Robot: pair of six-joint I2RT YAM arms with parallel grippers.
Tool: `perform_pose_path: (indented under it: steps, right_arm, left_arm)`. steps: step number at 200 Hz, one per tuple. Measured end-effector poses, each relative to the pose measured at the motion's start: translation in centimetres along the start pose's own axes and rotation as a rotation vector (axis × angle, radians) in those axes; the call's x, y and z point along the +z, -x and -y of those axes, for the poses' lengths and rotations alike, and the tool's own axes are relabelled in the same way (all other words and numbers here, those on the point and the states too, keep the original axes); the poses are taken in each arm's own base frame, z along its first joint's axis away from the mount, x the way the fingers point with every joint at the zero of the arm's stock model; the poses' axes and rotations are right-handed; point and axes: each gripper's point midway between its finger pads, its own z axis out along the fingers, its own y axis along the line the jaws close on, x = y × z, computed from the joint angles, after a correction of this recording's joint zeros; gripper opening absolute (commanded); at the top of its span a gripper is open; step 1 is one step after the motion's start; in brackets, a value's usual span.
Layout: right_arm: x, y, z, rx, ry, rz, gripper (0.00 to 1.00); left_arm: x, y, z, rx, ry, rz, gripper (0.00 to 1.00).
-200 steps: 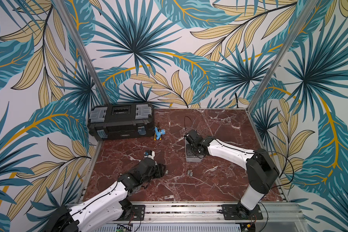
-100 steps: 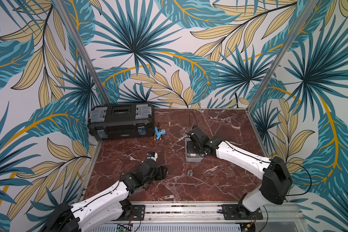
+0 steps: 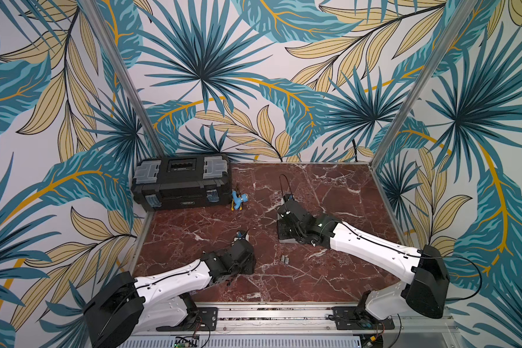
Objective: Put the socket on the desktop into the storage box
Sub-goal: Pick up the socket head at the center of the board.
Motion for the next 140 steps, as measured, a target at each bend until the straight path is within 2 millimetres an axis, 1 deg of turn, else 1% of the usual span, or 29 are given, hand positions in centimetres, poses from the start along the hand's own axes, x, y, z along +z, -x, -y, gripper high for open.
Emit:
perform_pose_path:
  steps: [26,78,112,140]
  right_arm:
    - [-0.2,0.0,0.3,0.003,-0.004,0.006,0.21]
    - [-0.5,-0.8,1.3,0.012,-0.025,0.011,0.19]
    - [-1.2,-0.5,1.8,0.017,-0.035,0.038,0.19]
    - [-1.5,-0.2,2.0,0.019,-0.039,0.053,0.19]
  left_arm:
    - [0.3,0.3,-0.1,0.016,0.039,-0.005,0.54]
    - [1.1,0.7,0.1,0.067,0.094,-0.034,0.48]
    - [1.7,0.5,0.3,0.085,0.114,-0.056,0.45]
    - [2.1,0.1,0.0,0.096,0.131,-0.073,0.44]
